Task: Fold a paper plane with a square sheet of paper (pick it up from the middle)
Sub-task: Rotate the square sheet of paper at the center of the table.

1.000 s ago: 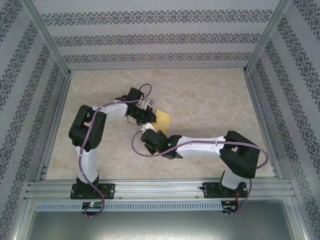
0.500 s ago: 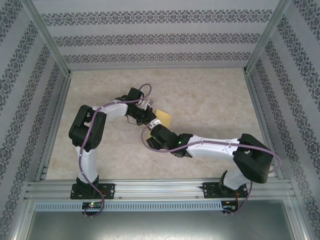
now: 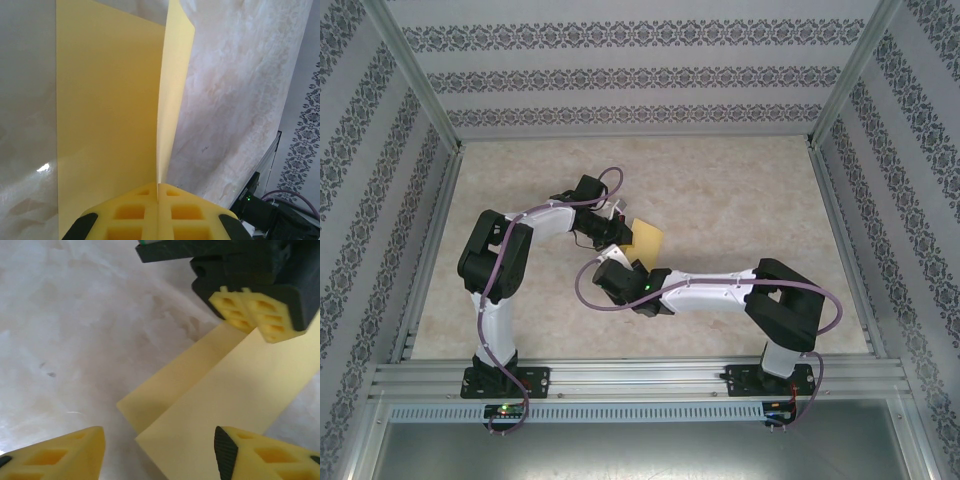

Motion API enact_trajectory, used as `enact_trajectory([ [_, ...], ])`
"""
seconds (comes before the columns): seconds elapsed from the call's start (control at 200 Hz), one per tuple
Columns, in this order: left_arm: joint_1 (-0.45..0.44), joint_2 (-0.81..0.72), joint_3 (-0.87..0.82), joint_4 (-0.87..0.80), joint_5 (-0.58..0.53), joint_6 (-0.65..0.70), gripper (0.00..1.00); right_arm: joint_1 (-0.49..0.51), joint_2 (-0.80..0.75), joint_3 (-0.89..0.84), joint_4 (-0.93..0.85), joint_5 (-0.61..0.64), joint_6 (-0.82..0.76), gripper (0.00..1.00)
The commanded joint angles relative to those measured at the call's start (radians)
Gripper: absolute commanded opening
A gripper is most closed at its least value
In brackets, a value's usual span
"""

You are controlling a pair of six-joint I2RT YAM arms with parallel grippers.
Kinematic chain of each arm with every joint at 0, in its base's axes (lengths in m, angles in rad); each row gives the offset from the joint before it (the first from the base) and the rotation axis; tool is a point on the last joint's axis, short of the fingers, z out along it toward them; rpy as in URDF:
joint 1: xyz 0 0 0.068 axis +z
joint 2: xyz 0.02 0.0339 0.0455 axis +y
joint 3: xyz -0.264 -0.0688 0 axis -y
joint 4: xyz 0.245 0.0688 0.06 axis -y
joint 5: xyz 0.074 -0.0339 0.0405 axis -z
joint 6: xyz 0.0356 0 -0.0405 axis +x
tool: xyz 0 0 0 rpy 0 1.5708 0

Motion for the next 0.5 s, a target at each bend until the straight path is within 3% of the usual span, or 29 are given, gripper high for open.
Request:
enact_trajectory([
  [0.0,-0.002,-0.019,0.02,-0.012,0.009,0.007,0.0,0.006,-0.013,0.007,-0.02,0.046,0.007,0.48],
  [0.345,-0.002,-0.022,0.026,-0.025,0.0,0.01,0.0,0.002,-0.033,-0.001,-0.016,0.025,0.004,0.0],
  [0.495,-0.001,-0.035,0.028,-0.033,-0.018,0.012,0.05,-0.015,-0.062,-0.022,0.002,-0.014,0.004,0.0],
])
